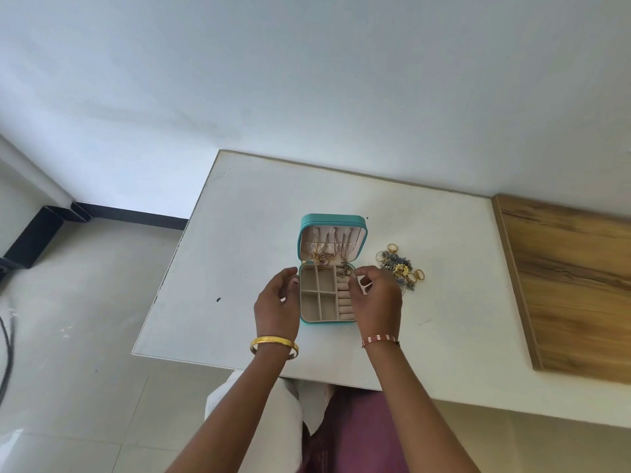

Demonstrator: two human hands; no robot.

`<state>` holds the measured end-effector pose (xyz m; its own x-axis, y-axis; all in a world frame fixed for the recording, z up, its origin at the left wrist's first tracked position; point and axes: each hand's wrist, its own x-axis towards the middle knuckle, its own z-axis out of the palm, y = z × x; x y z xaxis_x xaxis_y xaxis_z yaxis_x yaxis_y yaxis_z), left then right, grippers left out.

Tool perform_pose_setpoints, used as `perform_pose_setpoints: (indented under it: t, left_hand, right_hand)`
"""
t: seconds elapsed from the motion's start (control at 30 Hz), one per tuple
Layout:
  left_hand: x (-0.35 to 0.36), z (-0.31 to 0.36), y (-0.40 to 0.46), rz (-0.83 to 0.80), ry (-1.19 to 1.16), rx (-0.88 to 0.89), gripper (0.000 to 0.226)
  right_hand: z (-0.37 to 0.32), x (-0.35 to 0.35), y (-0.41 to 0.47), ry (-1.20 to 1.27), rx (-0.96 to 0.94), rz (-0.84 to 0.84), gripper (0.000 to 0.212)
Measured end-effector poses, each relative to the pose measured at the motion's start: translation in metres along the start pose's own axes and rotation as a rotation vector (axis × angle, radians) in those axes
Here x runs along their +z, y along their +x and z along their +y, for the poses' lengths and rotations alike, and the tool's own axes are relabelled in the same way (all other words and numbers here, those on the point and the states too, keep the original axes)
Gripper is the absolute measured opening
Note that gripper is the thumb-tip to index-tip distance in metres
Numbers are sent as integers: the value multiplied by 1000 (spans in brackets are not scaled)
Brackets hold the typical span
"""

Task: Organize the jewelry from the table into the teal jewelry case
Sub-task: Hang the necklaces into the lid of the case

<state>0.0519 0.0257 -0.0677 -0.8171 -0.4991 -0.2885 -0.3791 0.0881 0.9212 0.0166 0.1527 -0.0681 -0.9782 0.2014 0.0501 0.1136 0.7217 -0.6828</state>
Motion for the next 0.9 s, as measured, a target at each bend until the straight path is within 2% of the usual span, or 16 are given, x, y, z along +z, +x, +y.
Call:
perform_pose_setpoints:
  t: [0.17,0.33,0.5,0.7,0.9]
  left_hand:
    - [1,-3,1,-48,125,22,28]
    - [2,-10,3,-75,195,34,32]
    - [2,-12,1,-69,203,68,34]
    - [-2,-13,3,-104,220,106,34]
    - [-5,-14,4,-119,207,119,34]
  right_hand:
    - [-7,5,7,-253,-67,-108,29]
    - [-10,14,9,-321,-56,-46,35]
    - [-12,17,10,-184,61,-17,25]
    - [-5,22,18,43,252,-73,20]
    - [-5,24,19,86,290,-80,10]
